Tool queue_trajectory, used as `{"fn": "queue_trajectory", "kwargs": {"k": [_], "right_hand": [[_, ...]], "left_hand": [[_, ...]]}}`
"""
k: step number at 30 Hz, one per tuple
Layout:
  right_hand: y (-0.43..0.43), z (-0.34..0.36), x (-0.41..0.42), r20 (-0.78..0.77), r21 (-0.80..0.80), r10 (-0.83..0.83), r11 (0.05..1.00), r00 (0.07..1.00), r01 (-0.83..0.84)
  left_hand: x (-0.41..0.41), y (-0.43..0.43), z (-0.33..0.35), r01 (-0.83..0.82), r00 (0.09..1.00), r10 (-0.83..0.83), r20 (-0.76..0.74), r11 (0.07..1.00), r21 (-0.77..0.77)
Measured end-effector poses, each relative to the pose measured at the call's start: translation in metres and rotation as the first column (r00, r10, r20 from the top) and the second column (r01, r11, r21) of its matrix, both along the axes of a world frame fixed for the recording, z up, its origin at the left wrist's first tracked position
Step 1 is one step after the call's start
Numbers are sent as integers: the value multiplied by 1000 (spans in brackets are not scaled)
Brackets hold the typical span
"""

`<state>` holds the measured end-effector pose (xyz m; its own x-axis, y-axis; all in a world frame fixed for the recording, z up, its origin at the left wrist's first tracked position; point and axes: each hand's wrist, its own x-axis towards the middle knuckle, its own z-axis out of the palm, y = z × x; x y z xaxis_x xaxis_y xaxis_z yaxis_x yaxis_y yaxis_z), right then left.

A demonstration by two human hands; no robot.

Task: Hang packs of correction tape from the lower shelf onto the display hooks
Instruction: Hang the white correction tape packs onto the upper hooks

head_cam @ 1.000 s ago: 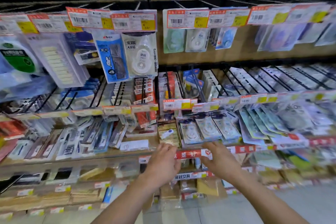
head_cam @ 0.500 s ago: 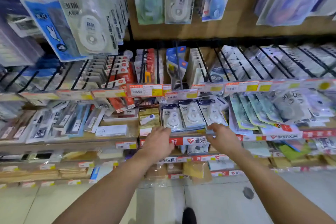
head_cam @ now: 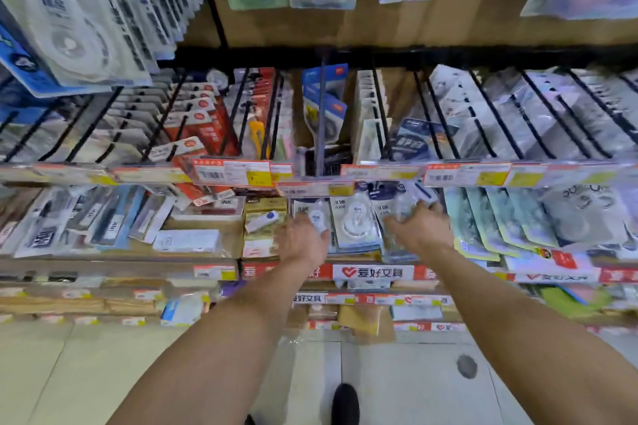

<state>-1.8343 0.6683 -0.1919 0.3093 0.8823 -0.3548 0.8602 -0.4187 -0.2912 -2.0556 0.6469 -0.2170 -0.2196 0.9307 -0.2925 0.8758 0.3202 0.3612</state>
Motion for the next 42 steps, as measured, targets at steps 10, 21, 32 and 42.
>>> {"fn": "queue_trajectory", "kwargs": {"k": [10,21,32,42], "right_hand": [[3,-15,5,-74,-11,-36,999,997,36],[-21,6,13,-159,5,-174,984,972,177],[-124,30,-3,-429,112,-341,899,836,424],[-163,103,-36,-738,213,-112,897,665,387]], "left_hand": [[2,5,-4,-88,995,88,38,996,5],[-32,-26,13,-102,988,90,123,990,97],[-29,-116,45,5,983,-42,177,979,206],[-33,-154,87,41,940,-147,308,945,324]]}}
